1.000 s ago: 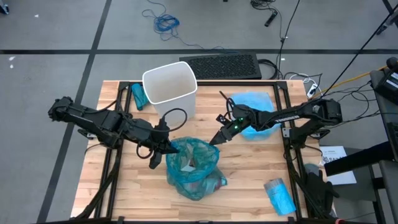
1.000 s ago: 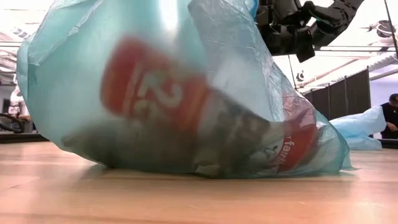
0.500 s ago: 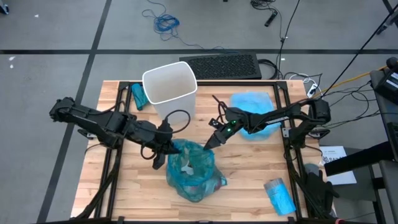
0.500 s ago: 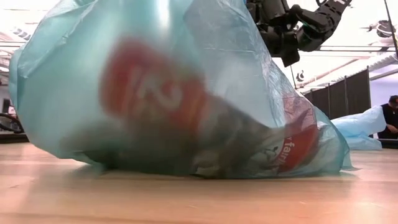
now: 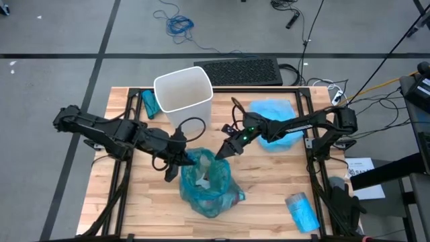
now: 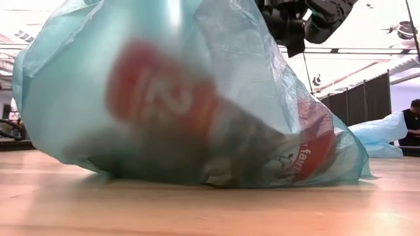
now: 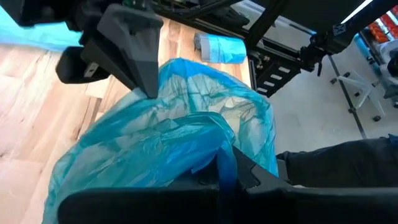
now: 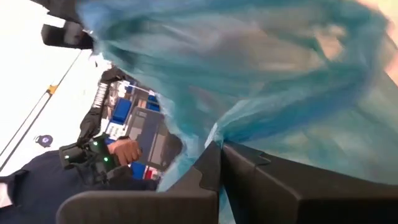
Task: Place trash/remove bag and relplace
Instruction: Close the blue trash bag
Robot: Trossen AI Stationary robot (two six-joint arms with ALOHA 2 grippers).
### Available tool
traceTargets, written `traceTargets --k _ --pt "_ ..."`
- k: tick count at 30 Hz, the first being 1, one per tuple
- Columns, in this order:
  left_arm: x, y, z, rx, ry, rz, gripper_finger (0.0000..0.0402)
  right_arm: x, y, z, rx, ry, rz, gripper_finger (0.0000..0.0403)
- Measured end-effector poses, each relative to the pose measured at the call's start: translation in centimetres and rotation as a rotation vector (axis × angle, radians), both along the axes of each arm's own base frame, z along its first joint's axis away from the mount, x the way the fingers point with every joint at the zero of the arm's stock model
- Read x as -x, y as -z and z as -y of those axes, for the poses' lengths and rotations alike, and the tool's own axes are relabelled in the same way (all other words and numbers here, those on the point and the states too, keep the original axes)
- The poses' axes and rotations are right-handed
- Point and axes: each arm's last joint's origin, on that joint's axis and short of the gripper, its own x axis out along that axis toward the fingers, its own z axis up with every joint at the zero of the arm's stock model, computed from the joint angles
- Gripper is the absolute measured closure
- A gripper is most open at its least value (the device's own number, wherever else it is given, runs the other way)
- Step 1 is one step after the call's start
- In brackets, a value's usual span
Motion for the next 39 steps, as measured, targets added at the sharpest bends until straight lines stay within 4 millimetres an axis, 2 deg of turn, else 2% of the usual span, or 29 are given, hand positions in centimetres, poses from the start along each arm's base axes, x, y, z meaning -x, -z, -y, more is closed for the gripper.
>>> traceTargets --k 7,12,17,28,34,39 --pt "1.2 -2.3 -0.2 0.042 0.037 0.075 0.0402 1.1 -2.7 0.0 0.048 0.050 0.081 0.0403" --pt "2.5 -2.9 -0.6 0.044 0.032 0.086 0.0402 2.2 -4.6 0.0 0.076 0.071 0.133 0.0403" --pt "3.1 -2.2 -0.9 0.018 0.016 -0.001 0.0402 3.4 -6.2 -0.1 0.114 0.118 0.167 0.0403" --pt "3.0 -0.8 -1.0 -0.045 -0.027 -0.123 0.0402 5.9 -9.3 -0.3 0.192 0.212 0.284 0.0403" --pt "3.3 -0.4 -1.3 -0.082 -0.093 -0.178 0.0402 6.9 -9.8 -1.2 0.199 0.217 0.248 0.0403" --pt "3.9 0.2 -1.5 -0.100 -0.160 -0.256 0.0402 7.6 -9.0 -2.0 0.226 0.237 0.107 0.0403"
